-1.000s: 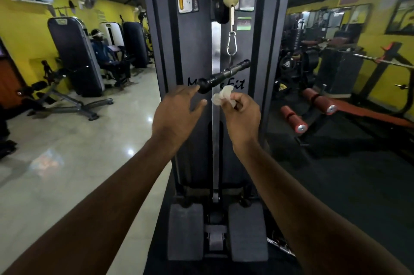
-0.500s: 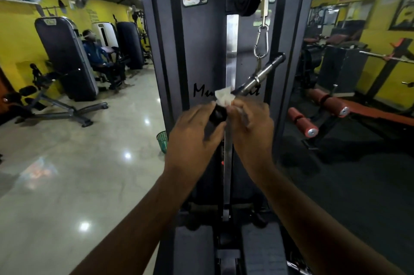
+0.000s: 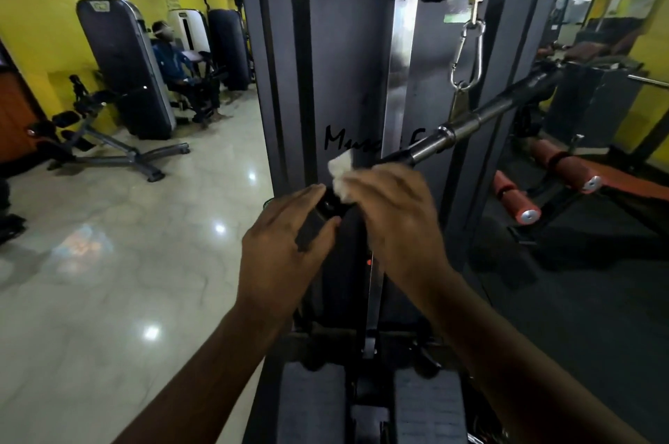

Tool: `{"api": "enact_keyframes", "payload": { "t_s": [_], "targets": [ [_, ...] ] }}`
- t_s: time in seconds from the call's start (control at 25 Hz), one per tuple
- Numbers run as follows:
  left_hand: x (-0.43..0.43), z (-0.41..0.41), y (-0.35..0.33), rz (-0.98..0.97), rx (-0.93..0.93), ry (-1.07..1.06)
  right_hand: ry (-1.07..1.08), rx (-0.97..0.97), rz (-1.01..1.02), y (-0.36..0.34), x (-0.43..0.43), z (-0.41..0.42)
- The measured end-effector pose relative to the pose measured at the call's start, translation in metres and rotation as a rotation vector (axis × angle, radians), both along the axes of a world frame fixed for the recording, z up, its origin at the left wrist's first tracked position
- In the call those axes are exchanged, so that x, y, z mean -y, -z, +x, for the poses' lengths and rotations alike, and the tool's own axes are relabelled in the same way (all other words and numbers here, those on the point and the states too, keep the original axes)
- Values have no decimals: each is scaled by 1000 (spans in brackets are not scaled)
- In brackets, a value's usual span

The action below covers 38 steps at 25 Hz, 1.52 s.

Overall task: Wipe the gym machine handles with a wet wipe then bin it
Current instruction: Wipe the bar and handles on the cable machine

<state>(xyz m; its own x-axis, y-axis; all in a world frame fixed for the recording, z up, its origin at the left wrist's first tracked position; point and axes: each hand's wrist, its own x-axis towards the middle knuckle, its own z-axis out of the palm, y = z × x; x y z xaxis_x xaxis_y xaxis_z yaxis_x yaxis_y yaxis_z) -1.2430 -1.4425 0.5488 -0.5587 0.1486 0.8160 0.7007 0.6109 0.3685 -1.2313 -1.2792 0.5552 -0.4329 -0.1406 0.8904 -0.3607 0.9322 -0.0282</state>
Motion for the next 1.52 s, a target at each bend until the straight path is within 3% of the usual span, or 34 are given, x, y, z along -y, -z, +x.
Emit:
{"api": "enact_keyframes", "payload": {
  "t_s": [0.08,0.24,0.36,0.52,0.64,0.72,0.8,0.92,1.0,1.24,1.36,1.52],
  "targets": [
    [-5,-3,1,-6,-13,-27,61,-18,-220,-8,-12,-8],
    [-13,-5,8,-12,-41,-26,1,46,39,-5,-14,-4],
    [-19,-3,10,-21,-49,-51,84,75,-296,-20,-30,-6],
    [-26,-1,13,7,-75,-37,-35,140,-9,-25,-38,-7],
    [-26,-1,14,8,-76,-15,34,143,-145,-41,-49,-15],
    [-26,-3,14,4,-97,0,63,159,-111,-36,-50,-14],
    [-24,-8,11,-2,-114,8,89,96,-293,-27,-51,-12],
    [-22,-13,9,-2,-146,38,-32,-5,-963,-8,-40,-9],
    [-22,-14,8,1,-170,62,-128,-30,-1234,4,-17,-9],
    [-13,-19,4,20,-183,106,-205,-30,-1138,14,11,-1],
    [-10,-18,2,-18,-182,94,-232,-13,-809,15,24,7],
    [-5,-18,1,-9,-158,122,-285,-38,-857,9,26,10]
  ]
}}
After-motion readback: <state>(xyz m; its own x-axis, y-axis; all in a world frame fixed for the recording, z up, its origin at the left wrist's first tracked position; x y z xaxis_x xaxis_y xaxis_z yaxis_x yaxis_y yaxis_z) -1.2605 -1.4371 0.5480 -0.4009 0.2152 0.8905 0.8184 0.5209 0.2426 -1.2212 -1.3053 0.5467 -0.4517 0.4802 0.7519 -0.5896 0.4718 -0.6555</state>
